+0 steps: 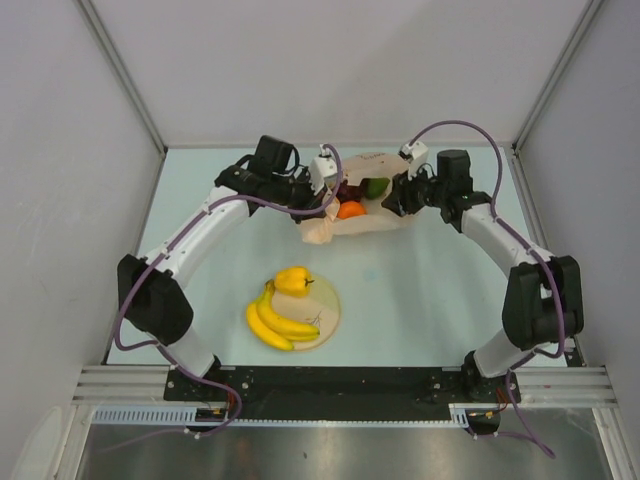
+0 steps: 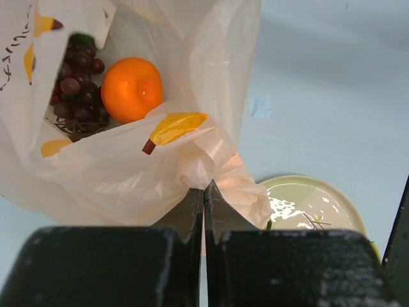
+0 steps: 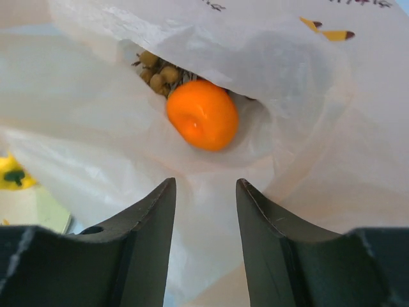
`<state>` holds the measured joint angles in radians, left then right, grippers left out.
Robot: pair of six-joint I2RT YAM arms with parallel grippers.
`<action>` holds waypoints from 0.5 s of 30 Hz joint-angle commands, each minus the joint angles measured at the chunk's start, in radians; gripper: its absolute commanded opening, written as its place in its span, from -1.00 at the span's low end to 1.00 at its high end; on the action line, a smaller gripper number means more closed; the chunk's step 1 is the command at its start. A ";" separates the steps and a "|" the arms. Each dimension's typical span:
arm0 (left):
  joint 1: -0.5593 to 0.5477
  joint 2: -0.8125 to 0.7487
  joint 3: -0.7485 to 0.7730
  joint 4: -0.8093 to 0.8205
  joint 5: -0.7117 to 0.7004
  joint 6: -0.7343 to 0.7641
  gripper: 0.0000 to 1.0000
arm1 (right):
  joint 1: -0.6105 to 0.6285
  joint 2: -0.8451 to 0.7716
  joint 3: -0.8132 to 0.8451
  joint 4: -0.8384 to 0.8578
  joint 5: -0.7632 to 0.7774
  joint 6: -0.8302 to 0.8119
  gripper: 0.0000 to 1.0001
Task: Take the fake fruits out of the plastic bag
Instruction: Adjust the plastic bag at the center of the board, then take out the fake fruit from the plastic bag.
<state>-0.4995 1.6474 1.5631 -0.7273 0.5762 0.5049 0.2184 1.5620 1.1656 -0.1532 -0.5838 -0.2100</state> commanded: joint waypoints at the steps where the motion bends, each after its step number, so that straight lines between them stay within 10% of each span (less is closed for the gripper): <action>1: 0.001 -0.060 0.017 0.029 0.024 -0.006 -1.00 | 0.064 0.107 0.107 0.112 0.028 0.020 -0.07; 7: 0.007 -0.060 0.029 0.037 0.036 -0.014 -1.00 | 0.151 0.282 0.204 0.100 0.178 0.010 -0.01; 12: 0.010 -0.069 0.015 0.057 0.036 -0.022 -1.00 | 0.173 0.435 0.304 0.057 0.311 0.095 0.99; 15: 0.010 -0.069 0.008 0.065 0.033 -0.032 -1.00 | 0.174 0.492 0.307 0.090 0.344 0.119 0.99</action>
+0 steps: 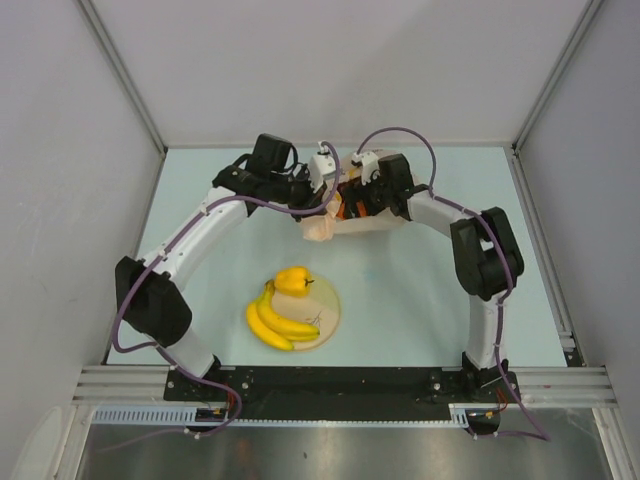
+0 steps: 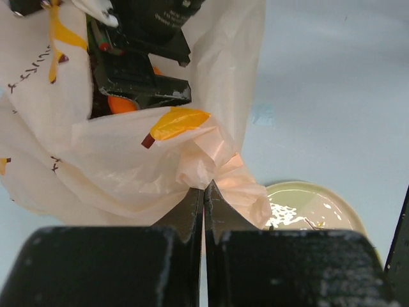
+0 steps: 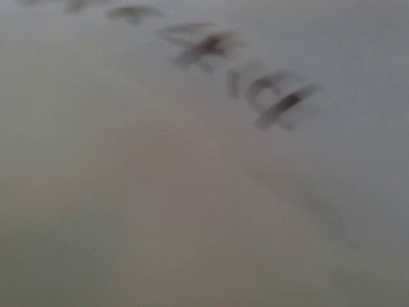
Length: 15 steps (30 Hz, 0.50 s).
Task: Take the fake fruits out of the plastic bag
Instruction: Take out the fake fruit from the plastic bag.
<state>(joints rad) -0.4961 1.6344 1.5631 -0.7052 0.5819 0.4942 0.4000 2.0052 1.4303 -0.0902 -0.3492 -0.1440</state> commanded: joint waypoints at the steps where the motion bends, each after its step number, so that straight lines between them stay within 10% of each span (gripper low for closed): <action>1: 0.007 -0.061 0.008 0.044 0.027 -0.025 -1.00 | -0.006 0.065 0.044 0.038 0.118 0.054 0.99; 9: 0.007 -0.053 0.009 0.042 0.016 -0.032 -1.00 | 0.008 0.124 0.039 0.081 0.085 -0.005 0.88; 15: 0.007 -0.039 0.017 0.044 0.015 -0.042 -1.00 | -0.029 0.058 0.024 0.139 -0.019 0.018 -0.04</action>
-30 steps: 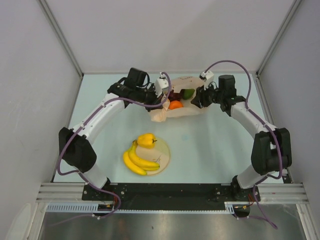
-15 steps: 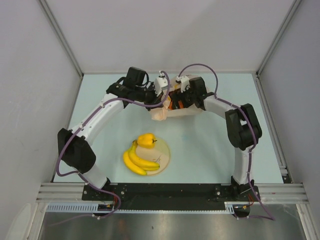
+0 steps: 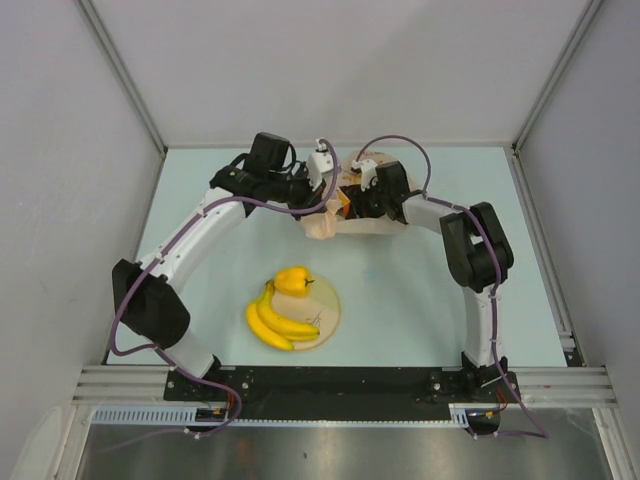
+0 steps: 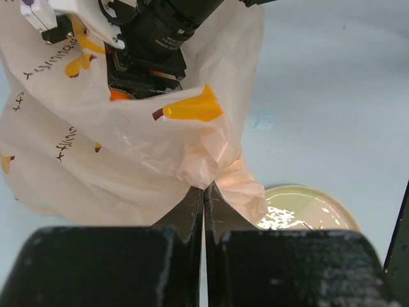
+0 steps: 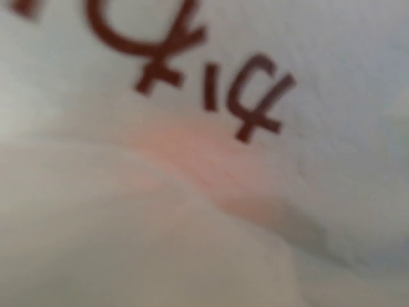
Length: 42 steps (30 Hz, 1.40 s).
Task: Take the fake fruits out of the plastic bag
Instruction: Take out the fake fruit from the plastic bag, then place the fake fruit on the plate.
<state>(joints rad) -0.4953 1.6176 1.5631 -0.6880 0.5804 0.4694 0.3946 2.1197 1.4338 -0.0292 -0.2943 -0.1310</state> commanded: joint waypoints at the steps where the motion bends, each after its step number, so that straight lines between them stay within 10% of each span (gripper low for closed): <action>1: 0.006 -0.018 0.017 0.027 0.015 -0.014 -1.00 | -0.028 -0.076 0.020 0.072 -0.115 0.002 -0.13; 15: 0.024 0.027 0.051 0.119 0.010 -0.098 -0.99 | -0.068 -0.575 -0.068 -0.342 -0.394 -0.273 -0.33; 20: 0.069 -0.040 0.055 0.130 0.021 -0.176 0.20 | 0.036 -0.742 -0.151 -0.546 -0.346 -0.449 -0.30; 26: 0.136 -0.330 -0.088 0.148 0.007 -0.206 0.59 | 0.209 -0.845 -0.263 -0.632 -0.260 -0.489 -0.28; 42: 0.418 -0.797 -0.373 0.139 0.121 -0.282 0.70 | 0.524 -0.505 -0.316 -0.330 -0.019 -0.312 -0.17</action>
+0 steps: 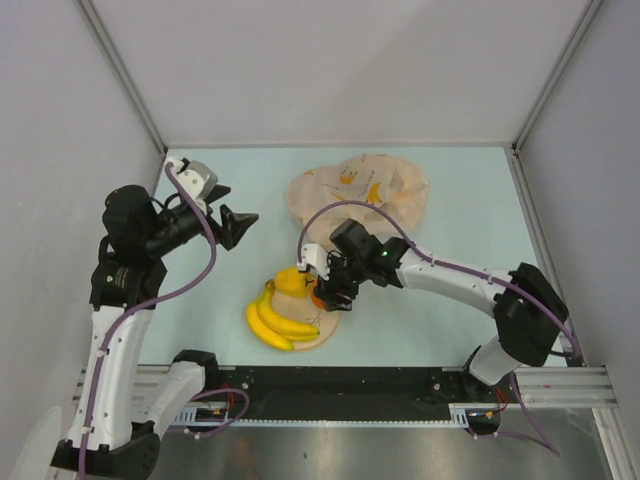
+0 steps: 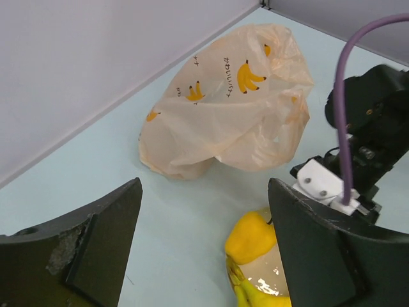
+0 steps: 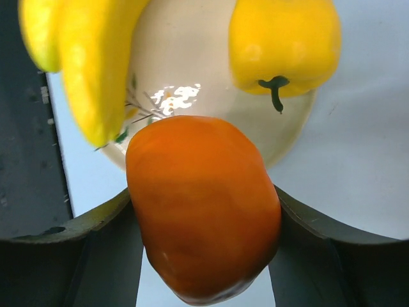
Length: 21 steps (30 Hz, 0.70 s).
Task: Take the fake fruits out of the plastic bag
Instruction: Place the fake fruit on the plate.
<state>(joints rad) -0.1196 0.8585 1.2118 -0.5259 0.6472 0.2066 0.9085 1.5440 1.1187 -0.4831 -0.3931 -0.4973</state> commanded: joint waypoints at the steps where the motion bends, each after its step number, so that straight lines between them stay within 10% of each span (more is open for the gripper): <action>1: 0.057 -0.039 -0.024 -0.023 0.060 -0.027 0.70 | 0.010 0.086 0.004 0.130 0.074 0.058 -0.16; 21: 0.113 -0.038 -0.058 0.063 0.141 -0.144 0.71 | 0.102 0.140 -0.149 0.385 0.409 0.074 0.05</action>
<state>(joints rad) -0.0147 0.8307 1.1683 -0.5007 0.7536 0.0937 0.9916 1.6962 1.0157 -0.1905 -0.0463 -0.4023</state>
